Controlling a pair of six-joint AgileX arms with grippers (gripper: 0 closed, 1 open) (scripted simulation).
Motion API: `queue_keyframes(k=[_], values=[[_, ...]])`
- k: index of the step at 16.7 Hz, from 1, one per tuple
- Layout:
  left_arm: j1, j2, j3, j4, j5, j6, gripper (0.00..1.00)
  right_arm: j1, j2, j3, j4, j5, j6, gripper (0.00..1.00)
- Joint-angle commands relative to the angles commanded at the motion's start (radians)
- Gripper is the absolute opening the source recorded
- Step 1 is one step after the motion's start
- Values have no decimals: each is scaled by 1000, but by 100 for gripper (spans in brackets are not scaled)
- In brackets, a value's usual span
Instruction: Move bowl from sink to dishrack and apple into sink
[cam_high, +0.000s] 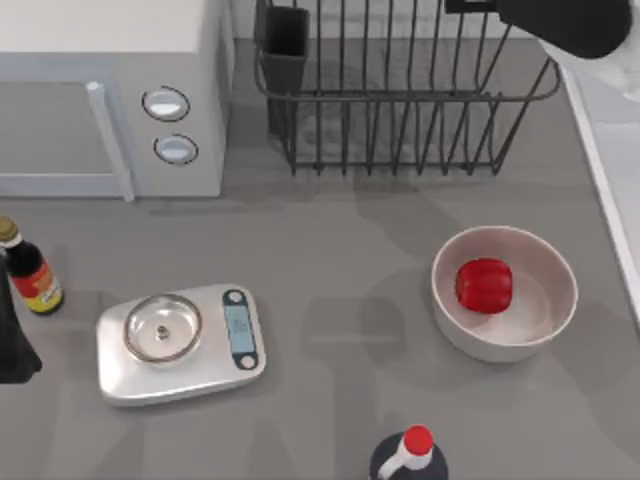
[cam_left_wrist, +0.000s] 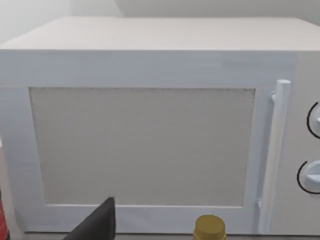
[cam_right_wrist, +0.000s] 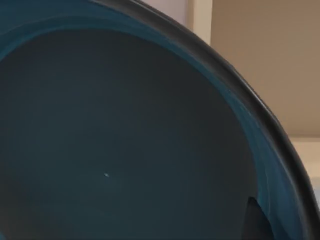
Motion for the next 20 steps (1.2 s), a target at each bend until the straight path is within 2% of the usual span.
queue_keyframes(k=[3, 11, 14, 18, 20], values=[[0, 0, 0, 0, 0, 0, 100, -25, 72, -50, 123, -24, -1, 0], [0, 0, 0, 0, 0, 0, 100, -127, 310, -259, 593, -124, -3, 0], [0, 0, 0, 0, 0, 0, 100, -149, 350, -302, 668, -145, -6, 0], [0, 0, 0, 0, 0, 0, 100, -151, 352, -305, 672, -147, -6, 0], [0, 0, 0, 0, 0, 0, 100, -151, 352, -305, 672, -147, -6, 15]])
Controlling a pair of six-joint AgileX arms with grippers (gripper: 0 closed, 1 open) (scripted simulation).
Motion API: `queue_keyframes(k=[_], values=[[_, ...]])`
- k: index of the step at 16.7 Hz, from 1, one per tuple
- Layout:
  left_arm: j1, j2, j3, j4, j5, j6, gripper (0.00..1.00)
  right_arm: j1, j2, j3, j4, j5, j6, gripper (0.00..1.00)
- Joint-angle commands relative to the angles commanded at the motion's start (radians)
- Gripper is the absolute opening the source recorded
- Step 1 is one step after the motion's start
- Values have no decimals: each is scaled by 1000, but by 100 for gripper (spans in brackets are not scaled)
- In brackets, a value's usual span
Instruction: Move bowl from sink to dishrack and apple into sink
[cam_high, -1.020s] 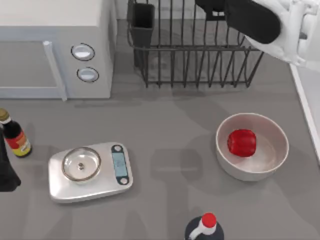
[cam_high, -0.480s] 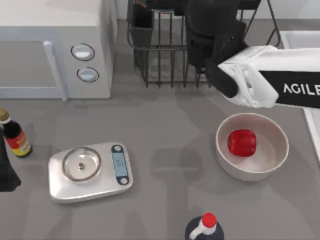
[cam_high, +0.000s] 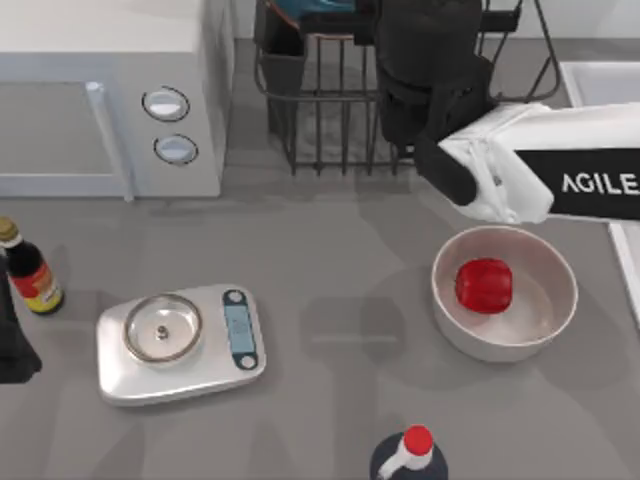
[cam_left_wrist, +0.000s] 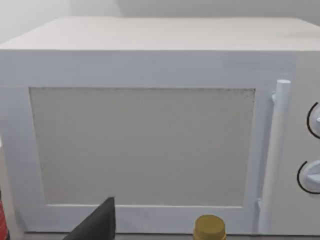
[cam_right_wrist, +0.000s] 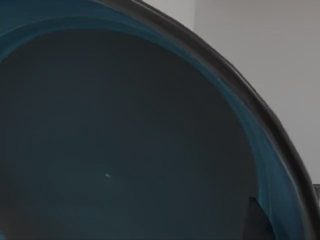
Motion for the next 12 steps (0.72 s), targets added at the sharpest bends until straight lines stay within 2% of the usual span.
queue_keyframes(k=[11, 12], values=[[0, 0, 0, 0, 0, 0, 100, 0, 0, 0, 0, 0, 0, 98], [0, 0, 0, 0, 0, 0, 100, 0, 0, 0, 0, 0, 0, 100]])
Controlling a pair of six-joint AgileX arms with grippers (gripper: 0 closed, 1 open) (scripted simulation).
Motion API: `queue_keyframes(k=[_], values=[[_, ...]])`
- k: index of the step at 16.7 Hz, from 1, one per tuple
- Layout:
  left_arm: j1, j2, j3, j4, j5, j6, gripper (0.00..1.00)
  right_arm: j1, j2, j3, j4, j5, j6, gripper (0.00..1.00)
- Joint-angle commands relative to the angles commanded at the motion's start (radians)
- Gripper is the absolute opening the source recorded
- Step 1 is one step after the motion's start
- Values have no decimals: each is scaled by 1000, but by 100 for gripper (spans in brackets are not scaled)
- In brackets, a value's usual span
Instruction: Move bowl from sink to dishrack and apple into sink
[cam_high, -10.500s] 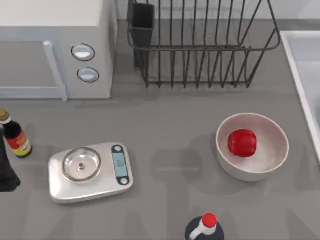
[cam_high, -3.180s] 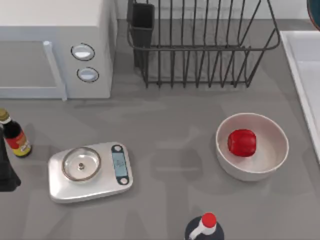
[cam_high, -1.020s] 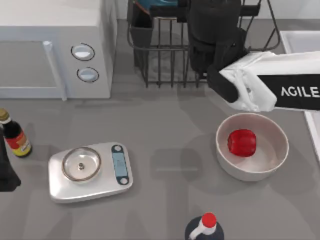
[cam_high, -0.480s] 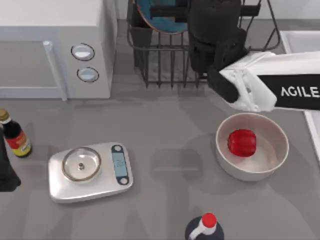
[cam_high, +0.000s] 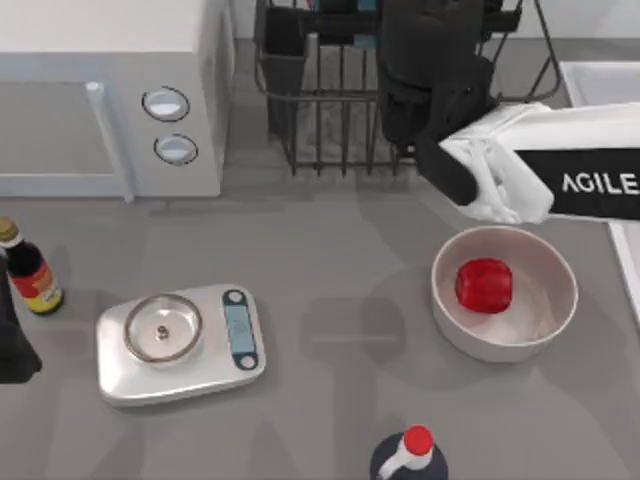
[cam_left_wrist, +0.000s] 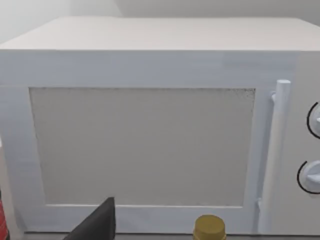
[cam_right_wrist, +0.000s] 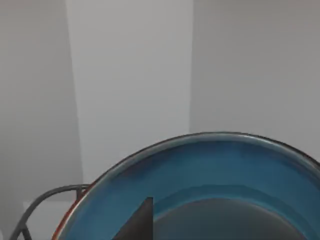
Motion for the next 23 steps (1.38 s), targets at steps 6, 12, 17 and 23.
queue_keyframes(k=[6, 12, 17, 23], values=[[0, 0, 0, 0, 0, 0, 100, 0, 0, 0, 0, 0, 0, 100], [0, 0, 0, 0, 0, 0, 100, -42, -45, -38, -31, -12, 6, 100], [0, 0, 0, 0, 0, 0, 100, -239, -272, -258, -186, -112, 30, 100], [0, 0, 0, 0, 0, 0, 100, -449, -728, -668, -423, -288, 19, 100]])
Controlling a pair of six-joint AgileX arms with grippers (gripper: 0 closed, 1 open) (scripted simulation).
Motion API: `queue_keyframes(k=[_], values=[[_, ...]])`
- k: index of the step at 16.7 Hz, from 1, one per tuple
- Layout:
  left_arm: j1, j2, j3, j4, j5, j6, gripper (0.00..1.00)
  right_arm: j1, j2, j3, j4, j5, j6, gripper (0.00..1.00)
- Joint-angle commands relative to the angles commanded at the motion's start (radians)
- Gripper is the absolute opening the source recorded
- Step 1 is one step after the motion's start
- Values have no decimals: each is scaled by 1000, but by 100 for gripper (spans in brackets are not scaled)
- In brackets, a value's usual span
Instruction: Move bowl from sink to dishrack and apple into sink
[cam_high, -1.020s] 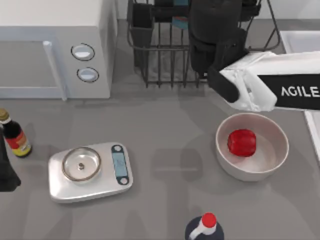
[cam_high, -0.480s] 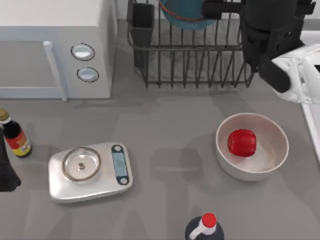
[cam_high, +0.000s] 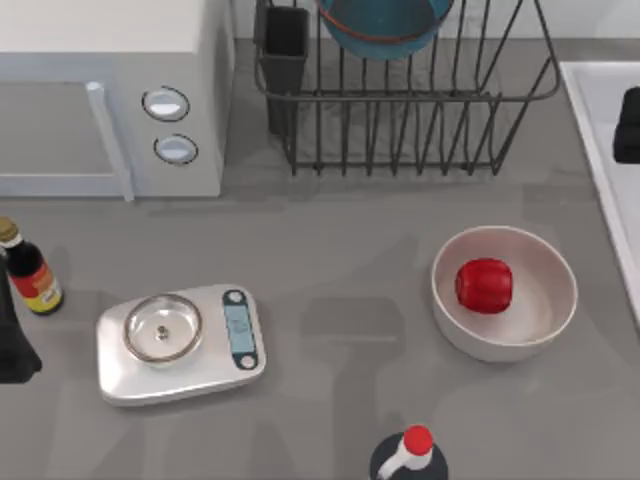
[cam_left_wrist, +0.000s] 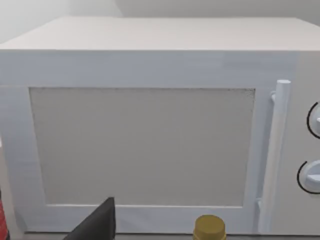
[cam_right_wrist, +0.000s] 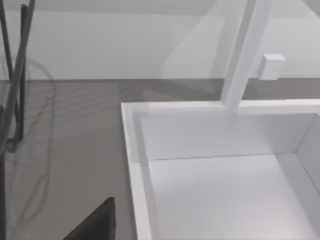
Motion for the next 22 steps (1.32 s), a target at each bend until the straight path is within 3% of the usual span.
queue_keyframes(k=[15, 22], values=[[0, 0, 0, 0, 0, 0, 100, -147, -1148, -598, -291, -337, -31, 100], [0, 0, 0, 0, 0, 0, 100, -183, -1317, -665, -278, -377, -37, 100]])
